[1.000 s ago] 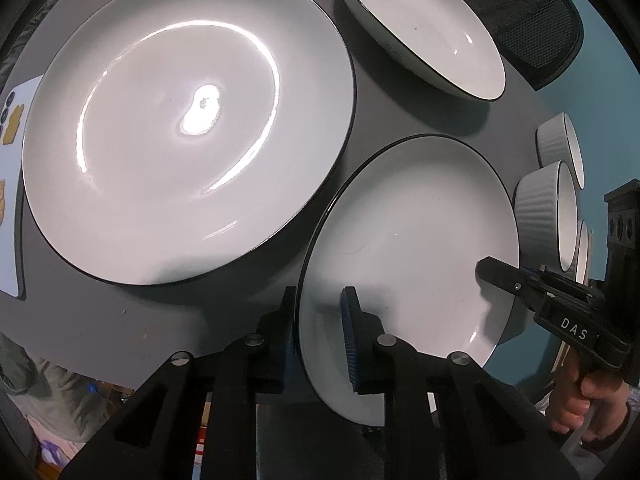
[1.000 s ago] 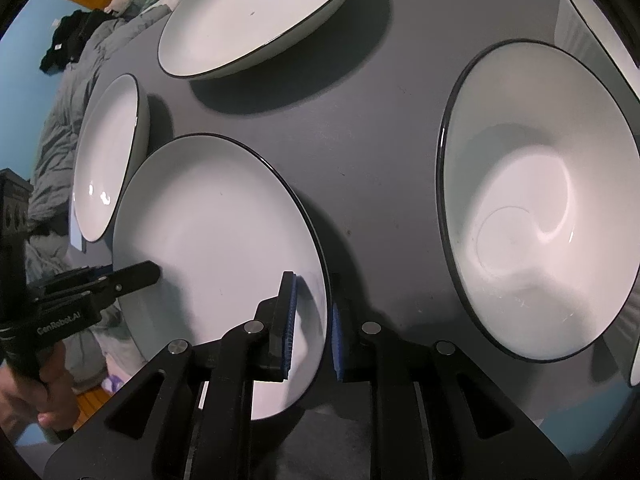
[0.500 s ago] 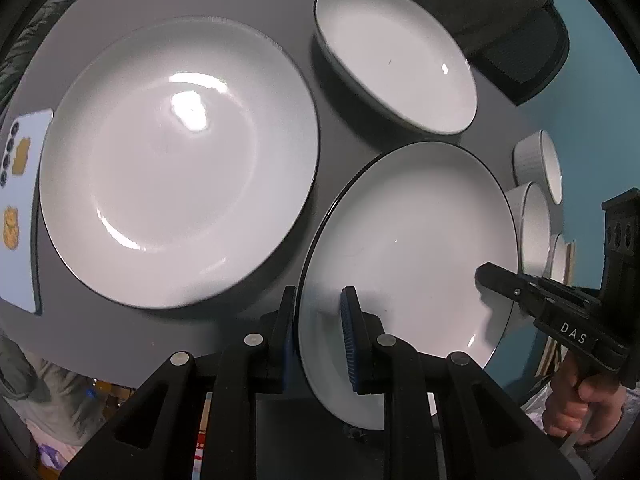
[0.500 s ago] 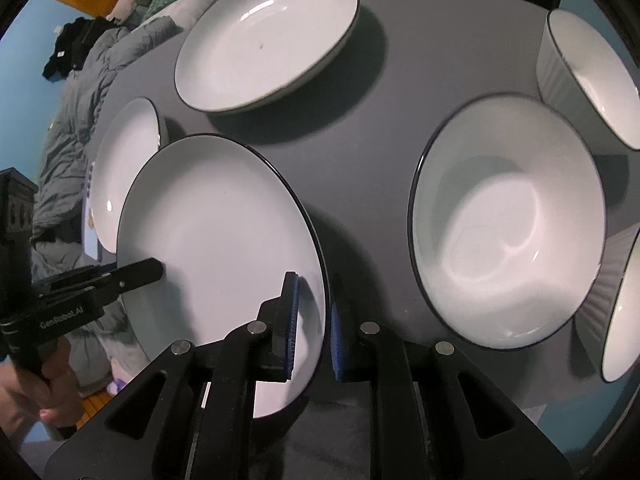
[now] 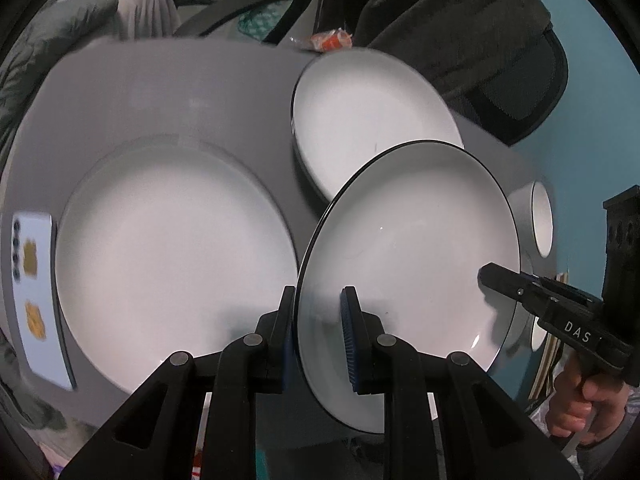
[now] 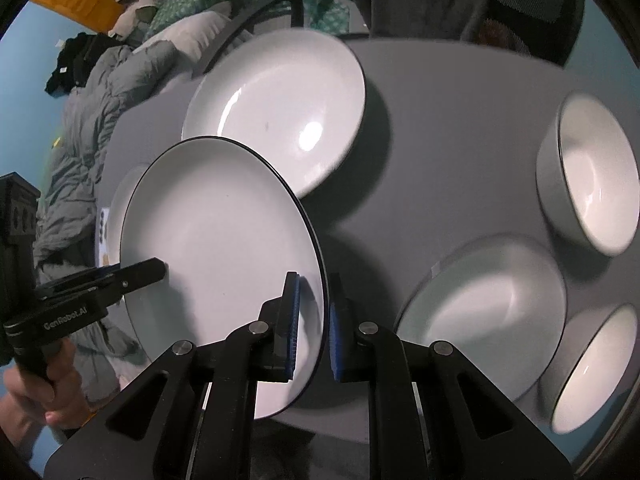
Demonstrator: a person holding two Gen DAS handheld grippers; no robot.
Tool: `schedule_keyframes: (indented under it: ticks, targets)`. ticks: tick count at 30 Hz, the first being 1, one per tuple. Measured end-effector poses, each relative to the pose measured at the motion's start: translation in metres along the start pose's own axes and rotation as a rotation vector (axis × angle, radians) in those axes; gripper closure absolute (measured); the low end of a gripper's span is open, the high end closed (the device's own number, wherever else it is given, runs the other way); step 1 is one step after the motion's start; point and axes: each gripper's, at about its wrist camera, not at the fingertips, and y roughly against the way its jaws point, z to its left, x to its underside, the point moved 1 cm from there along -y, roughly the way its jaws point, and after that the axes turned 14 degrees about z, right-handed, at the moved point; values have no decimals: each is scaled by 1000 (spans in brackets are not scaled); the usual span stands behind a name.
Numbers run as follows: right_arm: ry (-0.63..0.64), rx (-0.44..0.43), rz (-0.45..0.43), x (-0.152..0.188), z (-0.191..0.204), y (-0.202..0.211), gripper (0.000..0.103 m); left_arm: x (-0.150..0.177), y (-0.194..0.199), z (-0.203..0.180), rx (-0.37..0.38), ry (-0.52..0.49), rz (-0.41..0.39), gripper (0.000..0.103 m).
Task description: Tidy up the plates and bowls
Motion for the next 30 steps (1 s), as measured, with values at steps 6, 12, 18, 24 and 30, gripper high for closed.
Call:
schedule_keyframes:
  ticks: [6, 12, 18, 24, 30]
  targets:
    - [19, 10, -16, -42, 4, 4, 90, -37, 10, 0, -20, -10, -19, 82]
    - [23, 6, -6, -78, 2, 0, 90, -65, 3, -5, -53, 4, -19, 80]
    - [10, -16, 18, -102, -4, -4, 90, -82, -4, -7, -73, 21, -3, 80]
    - [-10, -29, 38, -116, -13, -7, 90, -98, -5, -13, -91, 31, 15, 80]
    - [-17, -31, 56, -126, -17, -9, 89, -109, -10, -13, -101, 38, 32, 79]
